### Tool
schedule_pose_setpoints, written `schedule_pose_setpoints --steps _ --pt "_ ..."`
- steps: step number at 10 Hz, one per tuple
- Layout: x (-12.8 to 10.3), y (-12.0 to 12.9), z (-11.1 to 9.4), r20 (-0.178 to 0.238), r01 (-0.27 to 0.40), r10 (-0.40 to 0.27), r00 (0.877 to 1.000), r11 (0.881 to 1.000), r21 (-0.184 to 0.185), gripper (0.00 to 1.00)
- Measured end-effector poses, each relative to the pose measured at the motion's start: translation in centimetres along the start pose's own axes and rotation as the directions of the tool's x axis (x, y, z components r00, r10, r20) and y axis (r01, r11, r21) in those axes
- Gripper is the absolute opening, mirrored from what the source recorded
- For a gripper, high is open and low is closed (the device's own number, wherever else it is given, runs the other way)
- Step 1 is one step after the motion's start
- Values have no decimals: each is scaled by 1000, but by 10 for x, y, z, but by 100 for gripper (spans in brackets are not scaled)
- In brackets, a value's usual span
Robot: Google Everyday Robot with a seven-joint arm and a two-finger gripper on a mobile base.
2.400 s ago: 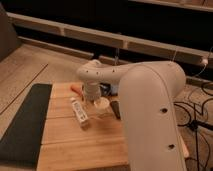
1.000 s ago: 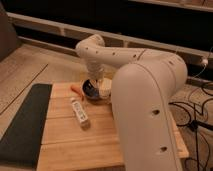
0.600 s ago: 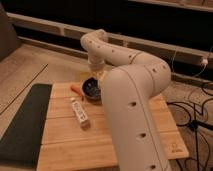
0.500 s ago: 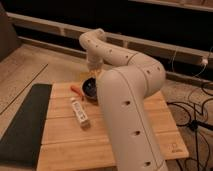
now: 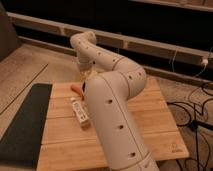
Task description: Place the ceramic cup in the ceramic bowl
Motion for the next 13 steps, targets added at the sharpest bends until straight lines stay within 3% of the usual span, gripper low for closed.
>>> schedule_pose_setpoints --steps 4,11,13 --pt "8 -11 12 -40 12 -11 999 1000 27 3" --pt "23 -33 20 -78 -17 20 997 999 45 78" --pt "24 -35 19 -80 -19 23 997 999 47 80"
